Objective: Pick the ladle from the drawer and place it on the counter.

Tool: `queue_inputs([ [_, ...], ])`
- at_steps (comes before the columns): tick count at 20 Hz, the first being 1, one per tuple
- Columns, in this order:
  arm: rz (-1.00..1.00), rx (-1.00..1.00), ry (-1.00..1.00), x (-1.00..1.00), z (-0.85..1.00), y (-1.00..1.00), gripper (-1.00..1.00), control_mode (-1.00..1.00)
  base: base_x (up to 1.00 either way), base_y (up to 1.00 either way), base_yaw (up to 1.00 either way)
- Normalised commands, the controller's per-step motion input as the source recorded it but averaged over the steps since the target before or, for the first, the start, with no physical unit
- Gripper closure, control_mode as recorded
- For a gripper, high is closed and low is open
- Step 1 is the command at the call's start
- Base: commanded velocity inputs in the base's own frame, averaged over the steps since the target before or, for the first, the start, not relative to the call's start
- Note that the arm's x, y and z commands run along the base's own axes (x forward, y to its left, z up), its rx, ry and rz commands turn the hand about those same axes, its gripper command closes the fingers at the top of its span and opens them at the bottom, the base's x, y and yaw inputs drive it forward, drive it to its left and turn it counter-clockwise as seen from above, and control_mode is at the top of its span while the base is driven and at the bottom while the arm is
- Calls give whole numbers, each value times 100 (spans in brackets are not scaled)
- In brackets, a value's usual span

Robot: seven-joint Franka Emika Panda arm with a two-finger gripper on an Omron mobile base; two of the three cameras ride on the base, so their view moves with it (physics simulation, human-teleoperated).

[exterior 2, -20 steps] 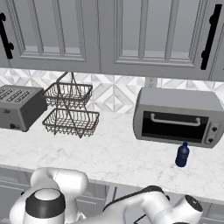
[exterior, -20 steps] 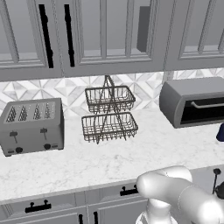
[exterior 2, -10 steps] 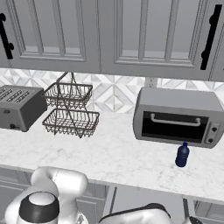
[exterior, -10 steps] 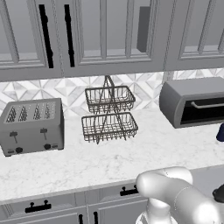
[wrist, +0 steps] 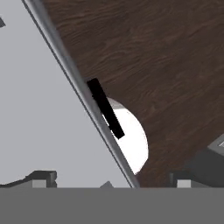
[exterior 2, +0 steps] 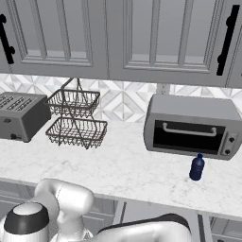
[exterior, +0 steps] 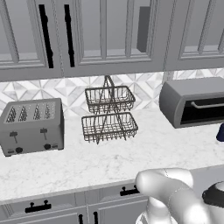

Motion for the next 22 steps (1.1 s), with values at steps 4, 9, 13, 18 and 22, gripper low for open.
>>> queue_inputs([
  [4,3,-2,0,81,64,80,-100,-100,0,0,0],
  [9,21,0,1,99,4,87,-100,-100,0,0,0],
  [13,46,0,4,84,-34,27,-100,-100,0,0,0],
  [18,43,4,0,40,-62,-27,-100,-100,0,0,0],
  [22,48,5,0,0,-53,-83,-100,-100,0,0,0],
])
